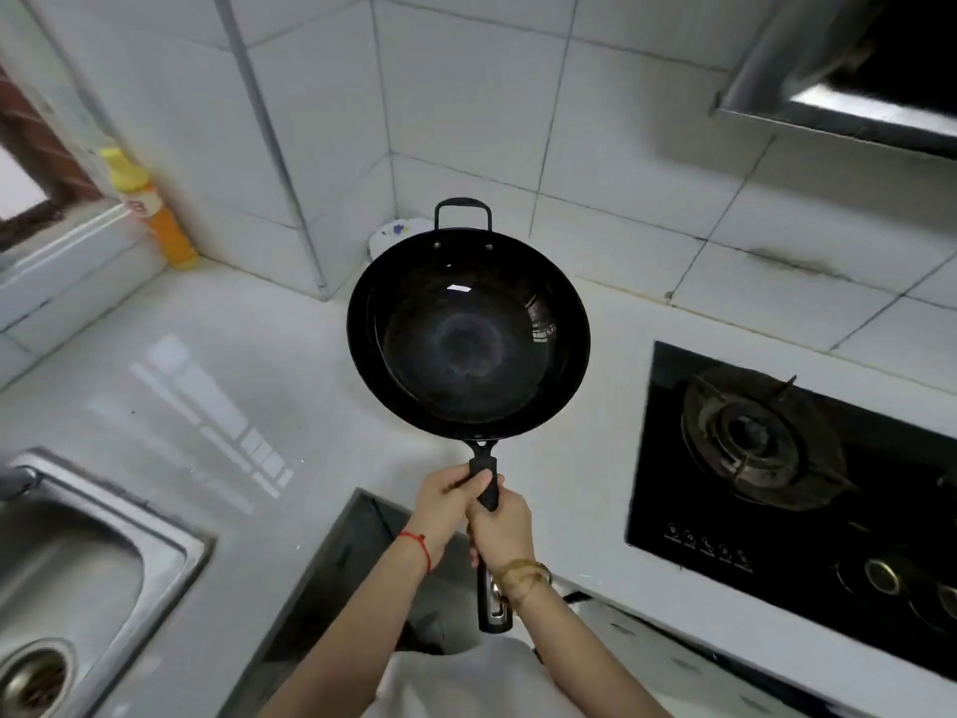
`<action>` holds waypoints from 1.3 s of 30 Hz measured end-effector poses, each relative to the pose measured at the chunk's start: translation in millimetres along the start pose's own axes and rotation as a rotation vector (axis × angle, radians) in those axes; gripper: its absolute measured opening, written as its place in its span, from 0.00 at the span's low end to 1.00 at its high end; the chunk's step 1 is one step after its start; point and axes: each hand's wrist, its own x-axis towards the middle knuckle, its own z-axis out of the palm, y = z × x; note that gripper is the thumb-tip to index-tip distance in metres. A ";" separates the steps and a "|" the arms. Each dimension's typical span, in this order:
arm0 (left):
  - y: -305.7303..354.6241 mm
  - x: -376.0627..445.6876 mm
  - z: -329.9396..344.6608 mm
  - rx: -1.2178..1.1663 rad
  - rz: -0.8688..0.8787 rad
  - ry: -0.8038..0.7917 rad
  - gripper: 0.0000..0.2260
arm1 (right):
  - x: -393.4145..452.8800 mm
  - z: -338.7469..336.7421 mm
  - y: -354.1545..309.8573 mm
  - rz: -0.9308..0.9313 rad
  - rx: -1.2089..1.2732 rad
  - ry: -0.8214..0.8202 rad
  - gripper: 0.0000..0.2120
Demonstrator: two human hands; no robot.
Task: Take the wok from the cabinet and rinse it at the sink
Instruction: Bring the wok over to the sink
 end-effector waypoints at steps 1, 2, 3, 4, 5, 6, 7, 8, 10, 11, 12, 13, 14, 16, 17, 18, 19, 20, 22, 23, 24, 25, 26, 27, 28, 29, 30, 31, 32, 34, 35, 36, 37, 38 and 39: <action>-2.3 -6.5 -0.8 -0.024 0.007 0.038 0.09 | -2.4 0.1 1.8 -0.009 -0.018 -0.033 0.08; -4.7 -12.8 -1.0 -0.054 0.013 0.077 0.09 | -5.1 0.1 3.6 -0.019 -0.032 -0.065 0.09; -7.7 -20.0 -1.1 -0.083 0.021 0.118 0.08 | -8.0 0.1 6.0 -0.029 -0.049 -0.099 0.09; -11.5 -27.3 -1.1 -0.111 0.029 0.160 0.08 | -12.0 -0.2 8.5 -0.038 -0.068 -0.132 0.09; -16.1 -34.7 -0.9 -0.137 0.037 0.197 0.08 | -16.0 -0.7 11.2 -0.048 -0.086 -0.164 0.08; -21.1 -42.2 -0.8 -0.161 0.044 0.230 0.08 | -19.9 -1.2 14.6 -0.061 -0.099 -0.195 0.07; -25.4 -50.0 -0.4 -0.183 0.048 0.264 0.07 | -23.7 -1.3 18.2 -0.075 -0.112 -0.227 0.07; -29.8 -57.6 -0.7 -0.203 0.050 0.299 0.07 | -28.0 -1.3 21.3 -0.090 -0.126 -0.258 0.07; -38.6 -72.3 -2.5 -0.230 0.069 0.373 0.07 | -35.5 1.2 29.3 -0.116 -0.152 -0.319 0.07; -42.0 -79.8 -3.5 -0.243 0.082 0.408 0.07 | -38.8 3.9 33.8 -0.126 -0.162 -0.348 0.07; -45.5 -87.8 -5.1 -0.259 0.096 0.439 0.06 | -42.6 7.3 37.6 -0.133 -0.171 -0.376 0.07; -48.4 -96.3 -7.0 -0.274 0.105 0.471 0.06 | -46.7 11.3 41.0 -0.139 -0.183 -0.405 0.08; -51.7 -104.0 -9.6 -0.287 0.110 0.501 0.06 | -51.2 15.5 43.7 -0.139 -0.200 -0.433 0.09; -59.4 -118.6 -16.7 -0.319 0.110 0.561 0.06 | -61.8 24.2 47.7 -0.135 -0.226 -0.500 0.10; -62.8 -125.7 -20.7 -0.337 0.112 0.594 0.06 | -67.0 28.7 49.6 -0.134 -0.233 -0.537 0.11; -66.3 -132.2 -25.1 -0.355 0.119 0.629 0.06 | -72.2 32.9 50.7 -0.134 -0.240 -0.573 0.11; -69.8 -138.3 -29.7 -0.379 0.127 0.664 0.06 | -76.8 38.0 51.8 -0.136 -0.254 -0.608 0.12; -73.0 -144.3 -34.2 -0.400 0.131 0.698 0.06 | -82.0 43.0 52.0 -0.142 -0.274 -0.641 0.12; -79.7 -156.3 -43.3 -0.443 0.131 0.759 0.06 | -90.9 55.0 54.6 -0.151 -0.322 -0.701 0.12; -82.5 -162.0 -47.6 -0.461 0.127 0.786 0.06 | -95.4 61.3 55.6 -0.159 -0.343 -0.729 0.12; -85.2 -167.2 -52.2 -0.476 0.122 0.813 0.07 | -99.9 67.7 56.4 -0.168 -0.365 -0.756 0.12; -88.2 -172.5 -56.9 -0.495 0.121 0.837 0.07 | -104.5 73.9 57.3 -0.177 -0.386 -0.783 0.12; -90.6 -177.6 -62.0 -0.512 0.123 0.860 0.07 | -108.9 80.3 58.2 -0.185 -0.405 -0.809 0.12; -93.1 -182.7 -67.2 -0.528 0.128 0.882 0.07 | -113.1 86.7 58.7 -0.191 -0.422 -0.834 0.12; -95.5 -187.5 -73.2 -0.536 0.129 0.906 0.07 | -117.3 93.3 59.0 -0.193 -0.438 -0.856 0.12; -97.9 -192.5 -79.6 -0.540 0.129 0.930 0.07 | -121.3 100.6 59.9 -0.193 -0.456 -0.874 0.12; -100.8 -197.2 -86.7 -0.545 0.129 0.953 0.07 | -125.7 108.3 60.7 -0.195 -0.475 -0.890 0.12; -104.1 -201.8 -94.5 -0.556 0.133 0.975 0.07 | -130.1 116.9 62.1 -0.202 -0.496 -0.906 0.12; -107.2 -206.6 -102.6 -0.565 0.137 0.994 0.07 | -135.1 126.0 63.9 -0.209 -0.511 -0.923 0.12; -113.5 -216.7 -119.9 -0.575 0.132 1.020 0.08 | -146.2 144.4 67.7 -0.209 -0.525 -0.952 0.11; -115.9 -221.7 -128.5 -0.581 0.127 1.025 0.08 | -151.8 153.4 69.7 -0.200 -0.526 -0.963 0.11; -118.5 -226.2 -137.4 -0.586 0.123 1.029 0.08 | -157.6 162.4 70.8 -0.185 -0.523 -0.971 0.11; -120.6 -230.6 -146.6 -0.592 0.122 1.034 0.08 | -163.2 171.5 71.6 -0.169 -0.518 -0.978 0.11; -122.0 -235.0 -156.2 -0.597 0.119 1.043 0.07 | -168.5 181.6 72.5 -0.157 -0.517 -0.982 0.11; -122.7 -239.5 -166.0 -0.603 0.118 1.052 0.07 | -173.8 192.2 73.0 -0.149 -0.521 -0.983 0.11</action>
